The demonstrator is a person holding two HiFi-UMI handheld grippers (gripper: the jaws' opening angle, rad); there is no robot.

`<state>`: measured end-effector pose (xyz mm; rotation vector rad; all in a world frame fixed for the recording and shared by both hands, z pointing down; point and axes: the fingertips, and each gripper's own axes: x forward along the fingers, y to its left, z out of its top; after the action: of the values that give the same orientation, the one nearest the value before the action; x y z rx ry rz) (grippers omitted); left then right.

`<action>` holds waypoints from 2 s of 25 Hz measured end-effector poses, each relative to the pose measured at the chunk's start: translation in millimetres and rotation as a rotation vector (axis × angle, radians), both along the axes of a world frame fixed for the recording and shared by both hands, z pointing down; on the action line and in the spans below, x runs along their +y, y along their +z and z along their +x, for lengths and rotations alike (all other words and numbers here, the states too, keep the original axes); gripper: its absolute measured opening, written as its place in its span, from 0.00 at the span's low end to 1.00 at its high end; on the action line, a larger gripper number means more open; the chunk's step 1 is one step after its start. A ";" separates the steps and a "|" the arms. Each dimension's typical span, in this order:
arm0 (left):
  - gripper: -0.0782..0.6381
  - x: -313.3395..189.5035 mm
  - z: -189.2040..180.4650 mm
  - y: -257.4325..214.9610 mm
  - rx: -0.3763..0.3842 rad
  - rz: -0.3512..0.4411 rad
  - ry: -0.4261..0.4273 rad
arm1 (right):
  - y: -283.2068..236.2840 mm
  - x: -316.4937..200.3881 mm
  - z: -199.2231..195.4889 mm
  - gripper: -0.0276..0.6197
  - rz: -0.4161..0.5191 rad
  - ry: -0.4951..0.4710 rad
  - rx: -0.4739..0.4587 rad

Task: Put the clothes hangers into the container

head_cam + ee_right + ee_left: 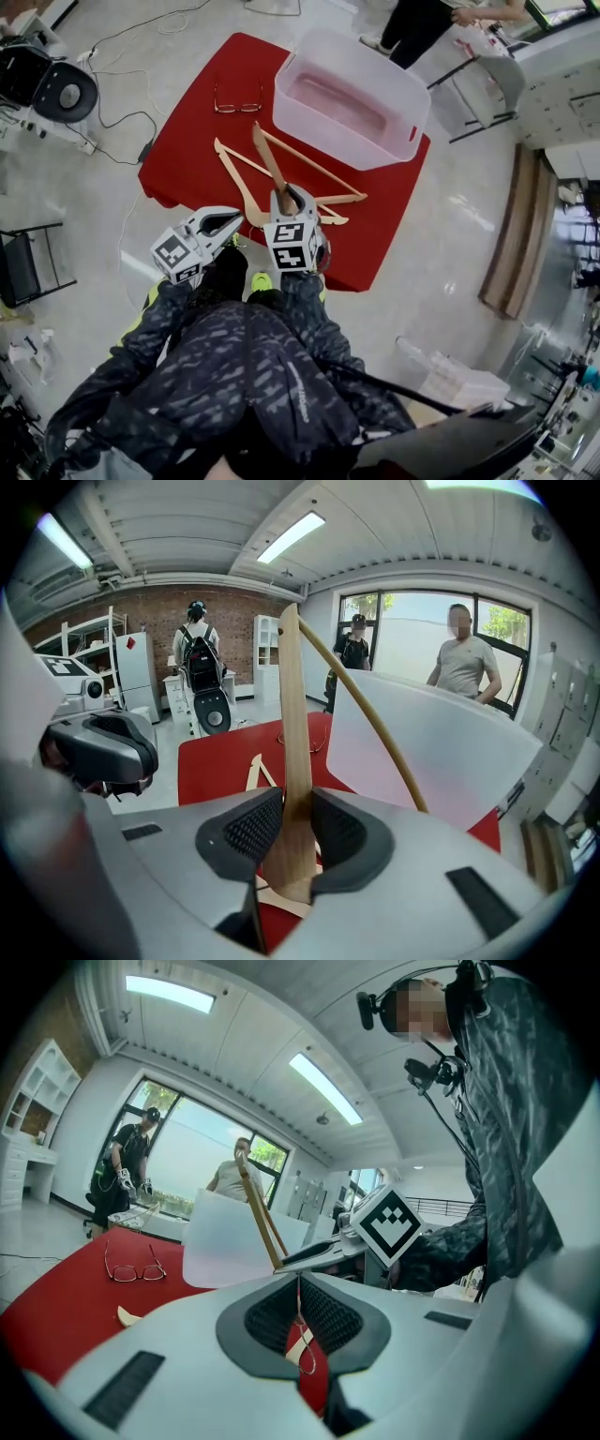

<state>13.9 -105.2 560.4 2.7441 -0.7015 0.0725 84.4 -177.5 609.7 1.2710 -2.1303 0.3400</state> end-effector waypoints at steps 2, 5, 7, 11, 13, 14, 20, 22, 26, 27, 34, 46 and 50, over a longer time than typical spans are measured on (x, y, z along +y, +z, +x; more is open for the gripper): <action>0.13 3.1 6.8 -8.1 0.000 0.009 -0.001 | -14.1 3.2 6.8 0.20 0.032 -0.002 0.012; 0.13 6.4 16.7 -18.4 -0.008 0.028 0.001 | -36.5 6.2 16.9 0.20 0.084 -0.006 0.027; 0.13 15.6 19.0 -23.9 -0.012 0.042 -0.002 | -51.2 16.1 19.0 0.20 0.108 -0.012 0.023; 0.13 32.3 23.1 -37.6 -0.013 0.073 -0.013 | -80.4 36.4 24.0 0.20 0.158 -0.029 0.016; 0.13 35.7 26.7 -46.3 -0.012 0.091 -0.018 | -97.6 41.1 27.8 0.20 0.187 -0.042 0.019; 0.13 37.1 28.3 -51.1 -0.009 0.100 -0.021 | -106.5 42.5 29.7 0.20 0.204 -0.047 0.017; 0.13 48.7 40.5 -73.9 0.000 0.147 -0.032 | -166.2 42.4 47.2 0.20 0.318 -0.056 0.036; 0.13 52.7 44.2 -77.6 0.004 0.154 -0.035 | -184.1 40.4 52.1 0.20 0.360 -0.058 0.055; 0.13 63.7 47.9 -81.1 0.006 0.164 -0.040 | -210.4 39.3 53.7 0.20 0.414 -0.075 0.066; 0.13 66.8 48.6 -82.1 0.007 0.168 -0.041 | -215.5 39.5 53.9 0.20 0.422 -0.078 0.063; 0.13 63.6 43.8 -95.7 0.016 0.194 -0.060 | -249.9 20.3 57.0 0.20 0.458 -0.087 0.045; 0.13 43.7 25.4 -92.9 0.016 0.165 -0.072 | -303.3 -47.4 61.4 0.20 0.529 -0.044 0.027; 0.13 26.9 14.1 -91.6 0.018 0.156 -0.069 | -307.2 -77.2 57.6 0.20 0.532 -0.026 0.023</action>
<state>27.9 -78.3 468.8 2.8603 -0.8283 -0.0234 142.0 -254.7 302.5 1.5164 -2.2978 -0.2748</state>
